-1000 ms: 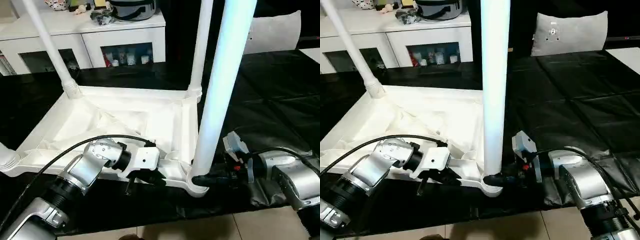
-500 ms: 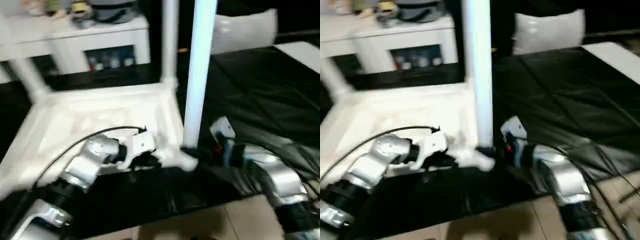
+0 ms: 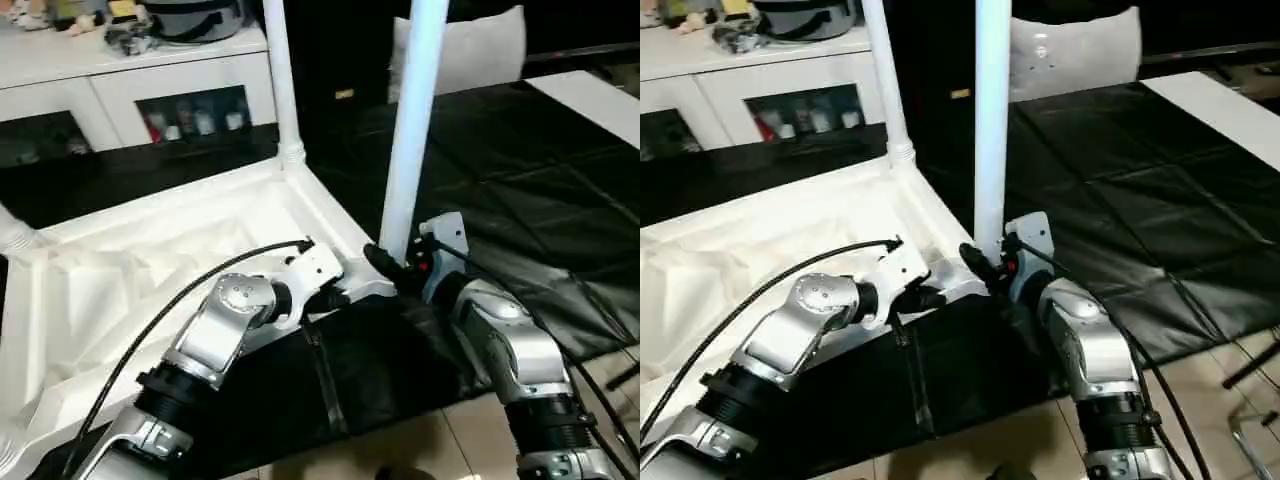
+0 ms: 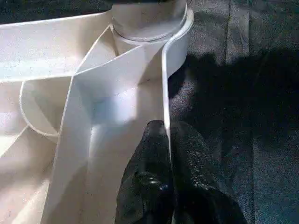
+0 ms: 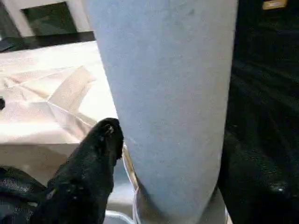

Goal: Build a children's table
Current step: Rotate leg to tighten

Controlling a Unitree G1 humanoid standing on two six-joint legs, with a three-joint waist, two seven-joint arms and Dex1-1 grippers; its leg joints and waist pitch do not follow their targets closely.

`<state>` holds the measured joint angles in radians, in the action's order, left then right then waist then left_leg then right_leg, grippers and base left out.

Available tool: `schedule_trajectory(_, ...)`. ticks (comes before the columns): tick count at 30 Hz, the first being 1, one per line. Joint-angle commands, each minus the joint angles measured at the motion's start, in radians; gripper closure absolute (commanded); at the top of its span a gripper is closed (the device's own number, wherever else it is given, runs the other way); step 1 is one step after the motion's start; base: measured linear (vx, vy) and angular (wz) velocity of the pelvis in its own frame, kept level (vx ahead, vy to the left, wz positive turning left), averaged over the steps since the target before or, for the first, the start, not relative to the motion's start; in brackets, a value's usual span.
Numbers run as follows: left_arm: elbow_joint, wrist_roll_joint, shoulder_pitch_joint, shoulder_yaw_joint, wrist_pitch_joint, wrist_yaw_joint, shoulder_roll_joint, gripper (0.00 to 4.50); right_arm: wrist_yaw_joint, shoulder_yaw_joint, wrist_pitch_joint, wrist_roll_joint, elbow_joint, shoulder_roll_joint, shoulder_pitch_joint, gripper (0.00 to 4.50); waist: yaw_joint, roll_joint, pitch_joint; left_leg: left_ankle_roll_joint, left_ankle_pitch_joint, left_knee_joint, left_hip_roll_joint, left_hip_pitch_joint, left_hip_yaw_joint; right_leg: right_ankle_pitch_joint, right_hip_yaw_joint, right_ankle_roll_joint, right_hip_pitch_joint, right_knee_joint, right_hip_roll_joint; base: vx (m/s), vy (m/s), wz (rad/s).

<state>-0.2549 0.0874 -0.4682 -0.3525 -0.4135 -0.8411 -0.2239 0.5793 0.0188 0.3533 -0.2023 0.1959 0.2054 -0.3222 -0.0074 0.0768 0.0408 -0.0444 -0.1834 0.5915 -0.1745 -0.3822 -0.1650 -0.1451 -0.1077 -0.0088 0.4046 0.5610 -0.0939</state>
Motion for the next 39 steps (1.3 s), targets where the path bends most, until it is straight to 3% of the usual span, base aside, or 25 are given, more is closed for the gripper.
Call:
schedule_trajectory(1, 0.038, -0.009, -0.012, -0.007, 0.031, -0.024, -0.017, 4.50, 0.062, 0.033, -0.001, -0.020, -0.031, 0.013, 0.015, 1.02, 0.016, -0.012, -0.065, 0.087, -0.229, -0.068, -0.044, 0.003, 0.015, -0.296, 0.046, -0.177, -0.060, -0.063, -0.059, 0.000, 0.000, 0.00)
schedule_trajectory(3, 0.036, -0.015, -0.008, -0.010, 0.050, -0.052, -0.038, 4.50, 0.113, 0.033, -0.016, -0.022, -0.044, 0.051, 0.028, 0.96, 0.023, -0.010, -0.068, 0.098, -0.196, -0.065, -0.044, 0.000, 0.014, -0.253, 0.045, -0.184, -0.063, -0.059, -0.058, 0.000, 0.000, 0.00)
schedule_trajectory(4, 0.032, -0.015, -0.006, -0.015, 0.064, -0.073, -0.054, 4.50, 0.143, 0.029, -0.020, -0.023, -0.051, 0.075, 0.035, 0.72, 0.027, -0.011, -0.068, 0.106, -0.185, -0.063, -0.043, 0.002, 0.012, -0.244, 0.046, -0.190, -0.061, -0.057, -0.058, 0.000, 0.000, 0.00)
schedule_trajectory(5, 0.023, -0.012, -0.008, -0.017, 0.073, -0.085, -0.067, 4.50, 0.166, 0.024, -0.023, -0.026, -0.054, 0.096, 0.036, 0.63, 0.031, -0.005, -0.069, 0.108, -0.179, -0.062, -0.043, 0.003, 0.013, -0.248, 0.044, -0.192, -0.063, -0.056, -0.059, 0.000, 0.000, 0.00)
schedule_trajectory(7, 0.016, -0.010, -0.010, -0.018, 0.080, -0.093, -0.077, 4.50, 0.182, 0.021, -0.025, -0.029, -0.056, 0.111, 0.036, 0.55, 0.034, -0.007, -0.068, 0.110, -0.180, -0.063, -0.046, 0.004, 0.013, -0.252, 0.044, -0.190, -0.061, -0.058, -0.056, 0.000, 0.000, 0.00)
schedule_trajectory(11, -0.001, -0.023, -0.017, -0.027, 0.136, -0.166, -0.122, 4.50, 0.279, 0.016, -0.041, -0.056, -0.066, 0.182, 0.034, 0.20, 0.049, -0.007, -0.065, 0.088, -0.222, -0.067, -0.049, 0.011, 0.013, -0.305, 0.045, -0.179, -0.057, -0.061, -0.056, 0.000, 0.000, 0.00)
schedule_trajectory(15, -0.014, -0.038, -0.015, -0.058, 0.213, -0.274, -0.175, 4.50, 0.414, 0.034, -0.040, -0.092, -0.101, 0.248, 0.047, 0.20, 0.055, -0.013, -0.065, 0.094, -0.233, -0.067, -0.048, 0.011, 0.013, -0.303, 0.045, -0.181, -0.059, -0.060, -0.057, 0.000, 0.000, 0.00)
schedule_trajectory(19, -0.017, -0.049, -0.016, -0.084, 0.283, -0.361, -0.211, 4.50, 0.538, 0.065, -0.021, -0.127, -0.127, 0.302, 0.060, 0.20, 0.069, -0.011, -0.064, 0.094, -0.236, -0.067, -0.052, 0.014, 0.011, -0.317, 0.048, -0.181, -0.056, -0.058, -0.058, 0.000, 0.000, 0.00)
schedule_trajectory(20, -0.019, -0.054, -0.016, -0.089, 0.304, -0.390, -0.221, 4.50, 0.576, 0.080, -0.026, -0.133, -0.130, 0.321, 0.065, 0.47, 0.071, -0.018, -0.063, 0.094, -0.238, -0.068, -0.053, 0.014, 0.010, -0.323, 0.048, -0.179, -0.056, -0.059, -0.057, 0.000, 0.000, 0.00)
schedule_trajectory(21, -0.020, -0.054, -0.018, -0.093, 0.312, -0.399, -0.224, 4.50, 0.591, 0.087, -0.033, -0.131, -0.128, 0.328, 0.066, 0.55, 0.077, -0.014, -0.064, 0.090, -0.242, -0.068, -0.054, 0.018, 0.009, -0.334, 0.049, -0.179, -0.053, -0.058, -0.058, 0.000, 0.000, 0.00)
schedule_trajectory(22, -0.022, -0.054, -0.021, -0.101, 0.328, -0.419, -0.230, 4.50, 0.620, 0.100, -0.047, -0.126, -0.123, 0.342, 0.067, 0.55, 0.079, -0.022, -0.062, 0.086, -0.247, -0.068, -0.054, 0.018, 0.008, -0.349, 0.050, -0.178, -0.053, -0.059, -0.058, 0.000, 0.000, 0.00)
schedule_trajectory(25, -0.027, -0.052, -0.028, -0.122, 0.370, -0.470, -0.248, 4.50, 0.690, 0.127, -0.059, -0.124, -0.114, 0.370, 0.066, 0.78, 0.091, -0.019, -0.061, 0.078, -0.255, -0.070, -0.055, 0.019, 0.008, -0.384, 0.054, -0.168, -0.052, -0.058, -0.059, 0.000, 0.000, 0.00)
schedule_trajectory(26, -0.029, -0.052, -0.031, -0.134, 0.387, -0.493, -0.255, 4.50, 0.708, 0.137, -0.066, -0.122, -0.108, 0.374, 0.060, 0.90, 0.098, -0.023, -0.060, 0.073, -0.260, -0.070, -0.055, 0.023, 0.006, -0.394, 0.056, -0.167, -0.048, -0.061, -0.060, 0.000, 0.000, 0.00)
schedule_trajectory(32, -0.007, -0.081, -0.019, -0.146, 0.400, -0.552, -0.266, 4.50, 0.769, 0.174, -0.029, -0.147, -0.127, 0.385, 0.063, 1.32, 0.102, -0.025, -0.056, 0.056, -0.294, -0.072, -0.054, 0.023, 0.008, -0.477, 0.058, -0.145, -0.047, -0.064, -0.062, 0.000, 0.000, 0.00)
schedule_trajectory(35, -0.006, -0.083, -0.017, -0.147, 0.410, -0.565, -0.271, 4.50, 0.790, 0.189, -0.019, -0.154, -0.134, 0.388, 0.068, 1.67, 0.102, -0.026, -0.055, 0.054, -0.296, -0.072, -0.053, 0.022, 0.010, -0.500, 0.057, -0.131, -0.046, -0.067, -0.061, 0.000, 0.000, 0.00)
schedule_trajectory(39, -0.014, -0.084, -0.019, -0.149, 0.421, -0.575, -0.275, 4.50, 0.808, 0.199, -0.006, -0.160, -0.140, 0.387, 0.074, 1.81, 0.103, -0.026, -0.056, 0.052, -0.298, -0.071, -0.052, 0.023, 0.010, -0.509, 0.057, -0.127, -0.044, -0.069, -0.060, 0.000, 0.000, 0.00)
